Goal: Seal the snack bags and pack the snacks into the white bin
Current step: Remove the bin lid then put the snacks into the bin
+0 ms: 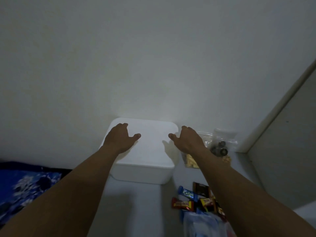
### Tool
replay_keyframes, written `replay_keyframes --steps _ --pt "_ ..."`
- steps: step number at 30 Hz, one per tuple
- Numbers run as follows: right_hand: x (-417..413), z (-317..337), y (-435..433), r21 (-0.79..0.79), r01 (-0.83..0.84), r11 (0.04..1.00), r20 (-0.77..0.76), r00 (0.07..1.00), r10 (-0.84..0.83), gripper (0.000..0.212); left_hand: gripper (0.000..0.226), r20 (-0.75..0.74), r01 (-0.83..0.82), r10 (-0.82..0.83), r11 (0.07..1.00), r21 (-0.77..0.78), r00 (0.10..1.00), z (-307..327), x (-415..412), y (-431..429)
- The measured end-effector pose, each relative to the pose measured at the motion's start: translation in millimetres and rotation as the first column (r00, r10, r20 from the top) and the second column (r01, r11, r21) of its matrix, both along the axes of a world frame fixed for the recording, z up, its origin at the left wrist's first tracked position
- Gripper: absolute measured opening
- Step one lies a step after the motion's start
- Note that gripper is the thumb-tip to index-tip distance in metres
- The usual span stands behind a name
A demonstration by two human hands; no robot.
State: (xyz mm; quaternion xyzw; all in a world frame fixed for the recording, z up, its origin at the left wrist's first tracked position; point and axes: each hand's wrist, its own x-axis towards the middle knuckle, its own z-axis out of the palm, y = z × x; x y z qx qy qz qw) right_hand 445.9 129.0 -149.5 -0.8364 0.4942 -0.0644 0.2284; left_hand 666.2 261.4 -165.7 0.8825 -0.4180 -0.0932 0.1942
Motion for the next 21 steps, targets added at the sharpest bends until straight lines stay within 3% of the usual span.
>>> replay_keyframes --steps 9,15,21 --pt "24 -34 7 0.137 0.100 0.985 -0.081 0.993 -0.090 0.064 0.124 -0.131 -0.083 0.103 0.985 0.152 0.986 -43 52 24" --pt "31 -38 4 0.278 0.217 0.936 0.064 0.968 -0.244 0.059 0.143 -0.216 -0.134 0.165 0.979 0.153 0.962 -48 62 16" --pt "33 -37 -1 0.303 0.270 0.914 0.194 0.922 -0.337 0.065 0.136 -0.245 -0.218 0.250 0.964 0.149 0.937 -47 67 17"
